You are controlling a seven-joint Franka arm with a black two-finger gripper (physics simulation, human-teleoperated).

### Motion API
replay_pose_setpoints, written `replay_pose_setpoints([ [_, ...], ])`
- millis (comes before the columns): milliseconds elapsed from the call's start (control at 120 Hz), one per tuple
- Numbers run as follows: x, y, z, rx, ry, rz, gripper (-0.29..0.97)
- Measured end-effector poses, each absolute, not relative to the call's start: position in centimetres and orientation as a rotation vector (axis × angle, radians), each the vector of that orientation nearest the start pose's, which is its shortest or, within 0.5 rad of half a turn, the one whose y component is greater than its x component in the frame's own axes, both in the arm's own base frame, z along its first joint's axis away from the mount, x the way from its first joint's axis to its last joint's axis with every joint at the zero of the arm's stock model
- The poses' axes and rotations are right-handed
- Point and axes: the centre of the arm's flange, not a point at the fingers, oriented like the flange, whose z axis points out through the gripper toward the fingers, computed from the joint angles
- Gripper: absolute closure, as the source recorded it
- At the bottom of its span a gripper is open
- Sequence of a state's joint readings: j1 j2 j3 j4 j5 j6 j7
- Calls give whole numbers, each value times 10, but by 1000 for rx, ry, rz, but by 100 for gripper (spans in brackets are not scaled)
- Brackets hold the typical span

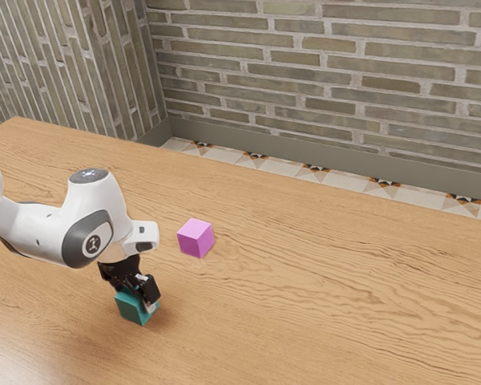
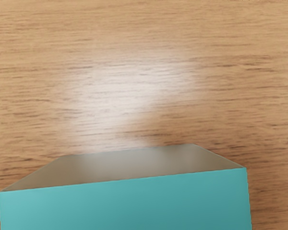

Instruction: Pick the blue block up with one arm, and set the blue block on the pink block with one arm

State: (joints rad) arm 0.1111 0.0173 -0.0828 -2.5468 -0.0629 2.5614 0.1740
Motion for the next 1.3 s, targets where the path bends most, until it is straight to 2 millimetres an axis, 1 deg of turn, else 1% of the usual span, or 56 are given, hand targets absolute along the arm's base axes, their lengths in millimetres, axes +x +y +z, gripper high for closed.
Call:
replay_pose_setpoints([
  [142, 454, 14, 258, -3176, 146, 10, 0],
  [308, 455, 12, 256, -3176, 153, 11, 13],
  [558, 458, 14, 260, -3175, 145, -7, 26],
  [767, 459, 12, 261, -3172, 150, -13, 30],
  [933, 465, 11, 270, -3167, 155, -47, 31],
  [1008, 475, 11, 280, -3163, 156, -89, 31],
  [1092, 490, 11, 298, -3156, 158, -150, 32],
  [1142, 503, 12, 311, -3151, 161, -194, 32],
  [1233, 532, 14, 335, -3144, 162, -262, 31],
  [1300, 551, 21, 345, -3142, 149, -281, 31],
])
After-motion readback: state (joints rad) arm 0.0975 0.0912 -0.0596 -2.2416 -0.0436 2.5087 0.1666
